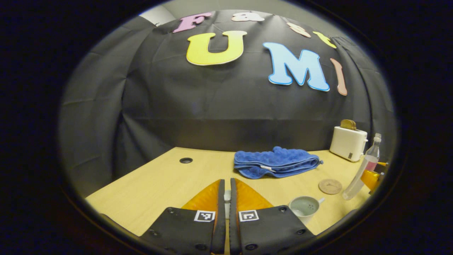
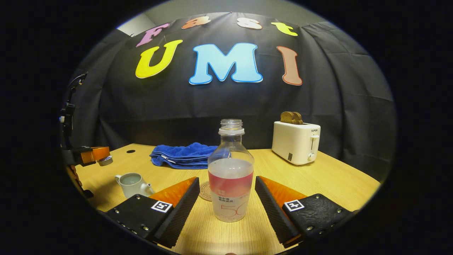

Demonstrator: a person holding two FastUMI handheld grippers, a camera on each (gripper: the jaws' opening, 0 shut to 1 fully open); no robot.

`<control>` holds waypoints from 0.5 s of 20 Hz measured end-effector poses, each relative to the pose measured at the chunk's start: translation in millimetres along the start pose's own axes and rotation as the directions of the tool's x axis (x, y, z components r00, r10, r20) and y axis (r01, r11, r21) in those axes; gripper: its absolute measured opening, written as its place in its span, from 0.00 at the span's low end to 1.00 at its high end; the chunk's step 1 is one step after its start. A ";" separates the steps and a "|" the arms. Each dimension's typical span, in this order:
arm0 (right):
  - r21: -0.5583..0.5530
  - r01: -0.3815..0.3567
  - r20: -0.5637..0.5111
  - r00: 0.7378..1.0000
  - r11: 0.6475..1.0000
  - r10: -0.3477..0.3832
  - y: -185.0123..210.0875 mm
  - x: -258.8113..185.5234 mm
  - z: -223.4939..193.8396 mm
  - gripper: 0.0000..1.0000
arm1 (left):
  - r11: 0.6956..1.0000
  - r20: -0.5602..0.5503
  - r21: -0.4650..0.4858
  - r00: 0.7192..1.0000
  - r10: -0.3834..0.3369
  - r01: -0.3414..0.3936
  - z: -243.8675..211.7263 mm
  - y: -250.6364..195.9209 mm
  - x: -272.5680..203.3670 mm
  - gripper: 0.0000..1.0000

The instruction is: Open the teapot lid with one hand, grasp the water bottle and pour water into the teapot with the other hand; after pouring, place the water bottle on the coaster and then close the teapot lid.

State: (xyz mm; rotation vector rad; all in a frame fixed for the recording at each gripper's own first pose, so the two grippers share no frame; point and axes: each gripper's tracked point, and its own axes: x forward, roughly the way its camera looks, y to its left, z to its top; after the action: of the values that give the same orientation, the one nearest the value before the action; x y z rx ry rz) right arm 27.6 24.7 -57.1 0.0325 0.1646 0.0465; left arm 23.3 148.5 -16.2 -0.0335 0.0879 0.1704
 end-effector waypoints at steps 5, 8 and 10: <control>-0.030 0.023 -0.039 0.999 0.999 -0.024 -0.3 10.8 -9.5 0.98 | 0.999 -0.037 -0.024 0.999 0.025 -0.026 -15.9 20.8 1.4 0.11; -0.048 0.036 -0.065 0.997 0.998 -0.039 -1.6 16.9 -16.2 0.91 | 0.999 -0.040 -0.028 0.999 0.035 -0.036 -17.1 27.2 2.5 0.11; -0.043 0.032 -0.069 0.997 0.999 -0.035 -0.6 18.9 -16.0 0.83 | 0.999 -0.042 -0.031 0.998 0.035 -0.036 -17.8 28.0 0.9 0.11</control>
State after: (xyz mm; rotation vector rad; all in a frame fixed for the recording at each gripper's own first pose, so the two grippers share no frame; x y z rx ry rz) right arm 43.6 25.5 -76.0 -0.0135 0.2337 0.0174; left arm 17.8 175.4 -34.7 -0.0676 0.1277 0.2066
